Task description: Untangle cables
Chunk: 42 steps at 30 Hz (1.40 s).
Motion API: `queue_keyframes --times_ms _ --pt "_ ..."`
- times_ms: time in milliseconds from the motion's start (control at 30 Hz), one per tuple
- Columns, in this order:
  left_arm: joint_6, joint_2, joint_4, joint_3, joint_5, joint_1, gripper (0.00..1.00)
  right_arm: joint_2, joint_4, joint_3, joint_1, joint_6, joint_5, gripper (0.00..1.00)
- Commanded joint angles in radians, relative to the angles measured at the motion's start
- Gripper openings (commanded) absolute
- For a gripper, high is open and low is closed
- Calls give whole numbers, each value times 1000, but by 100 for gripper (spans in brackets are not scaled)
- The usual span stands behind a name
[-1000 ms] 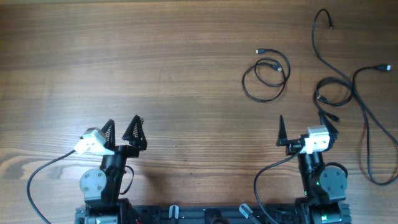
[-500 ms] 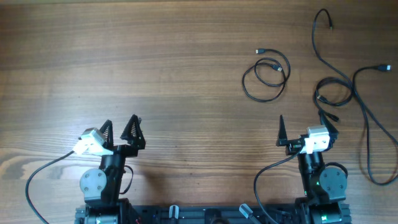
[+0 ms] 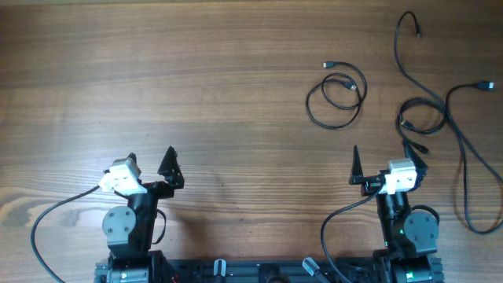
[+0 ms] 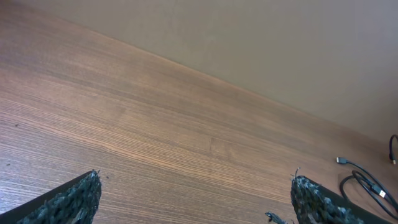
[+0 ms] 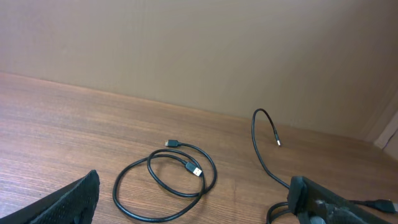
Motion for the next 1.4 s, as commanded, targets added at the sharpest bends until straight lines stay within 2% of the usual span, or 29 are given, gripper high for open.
queue_keyframes --times_ms 0,767,1100,1367 --pt "29 2 -5 -5 -13 6 100 -11 2 -1 5 -12 -17 100" --pt "29 1 -5 -5 -13 6 100 -11 2 -1 5 -11 -17 100" --pt "29 -96 -6 -5 -13 6 100 -11 2 -1 2 -12 -17 100" --pt "29 -96 -6 -5 -13 -66 100 -11 2 -1 -24 -12 -17 100"
